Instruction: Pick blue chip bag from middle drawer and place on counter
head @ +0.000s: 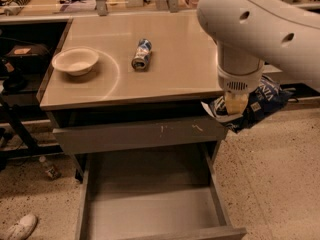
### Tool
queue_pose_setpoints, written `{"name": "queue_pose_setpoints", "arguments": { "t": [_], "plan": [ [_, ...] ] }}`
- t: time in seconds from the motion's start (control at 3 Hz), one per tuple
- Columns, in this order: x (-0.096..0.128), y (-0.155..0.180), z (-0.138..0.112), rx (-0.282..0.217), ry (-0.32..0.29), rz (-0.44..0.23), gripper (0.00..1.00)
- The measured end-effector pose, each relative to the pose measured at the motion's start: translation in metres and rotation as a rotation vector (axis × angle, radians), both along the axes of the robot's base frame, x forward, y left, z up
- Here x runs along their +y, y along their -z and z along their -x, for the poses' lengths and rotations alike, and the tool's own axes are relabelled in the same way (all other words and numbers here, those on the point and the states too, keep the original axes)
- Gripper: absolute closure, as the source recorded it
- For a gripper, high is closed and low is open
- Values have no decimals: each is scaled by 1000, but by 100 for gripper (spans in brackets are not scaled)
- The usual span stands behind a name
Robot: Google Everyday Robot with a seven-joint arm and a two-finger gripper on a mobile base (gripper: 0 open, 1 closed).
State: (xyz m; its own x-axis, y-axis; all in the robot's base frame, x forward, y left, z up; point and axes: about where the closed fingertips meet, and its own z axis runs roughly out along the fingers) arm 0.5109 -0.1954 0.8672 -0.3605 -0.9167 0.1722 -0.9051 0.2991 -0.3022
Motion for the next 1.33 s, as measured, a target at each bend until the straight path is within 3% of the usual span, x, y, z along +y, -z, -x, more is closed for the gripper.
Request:
{"name": "queue_pose_setpoints", "arguments": {
  "t": [0.33,1.0,1.33],
  "plan": [
    [9,-24,-27,-46,-64,-17,100],
    [60,-23,-101,-99,-221,-120,100],
    [68,-28,-132,-135,-249,-157,100]
  ]
}}
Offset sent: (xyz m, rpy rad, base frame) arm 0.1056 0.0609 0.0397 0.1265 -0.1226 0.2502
